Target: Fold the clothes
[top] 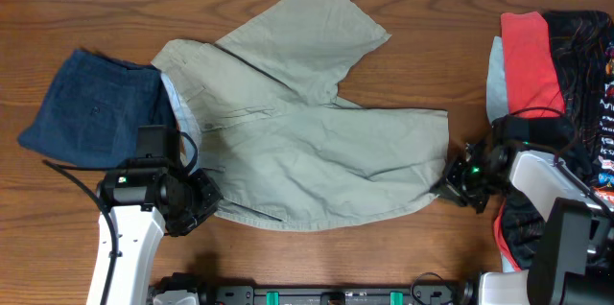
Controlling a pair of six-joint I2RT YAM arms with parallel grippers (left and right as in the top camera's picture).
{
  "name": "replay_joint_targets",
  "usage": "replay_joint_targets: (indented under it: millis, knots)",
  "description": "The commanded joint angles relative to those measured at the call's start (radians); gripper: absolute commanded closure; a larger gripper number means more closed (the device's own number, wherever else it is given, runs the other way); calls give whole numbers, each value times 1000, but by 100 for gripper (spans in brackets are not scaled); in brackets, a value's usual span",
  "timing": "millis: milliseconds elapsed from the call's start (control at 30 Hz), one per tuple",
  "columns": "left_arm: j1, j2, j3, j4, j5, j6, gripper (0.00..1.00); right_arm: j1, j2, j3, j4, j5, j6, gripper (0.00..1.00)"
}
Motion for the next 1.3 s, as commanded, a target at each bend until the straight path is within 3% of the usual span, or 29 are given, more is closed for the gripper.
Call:
replay_joint_targets:
  millis: [0,200,567,800,1067,1267]
  knots:
    - [3,-2,11,-1,-14,17,94,18,26,-25,2,38,16,99]
    - [2,-2,12,0,-1,43,94,-14,5,71,-66,83,-3,99]
    - [-111,-3,12,-38,109,76,94,-192,-165,459,-466,285,-37,99]
    - [-197,-6,12,-112,130,76,94,-283,-307,508,-624,348,-79,99]
    - [-199,-89,13,-248,251,96,94,-343,-415,542,-670,390,-140,99]
    - [-199,-208,29,-184,243,55,94,-324,-407,637,-631,330,-228,99]
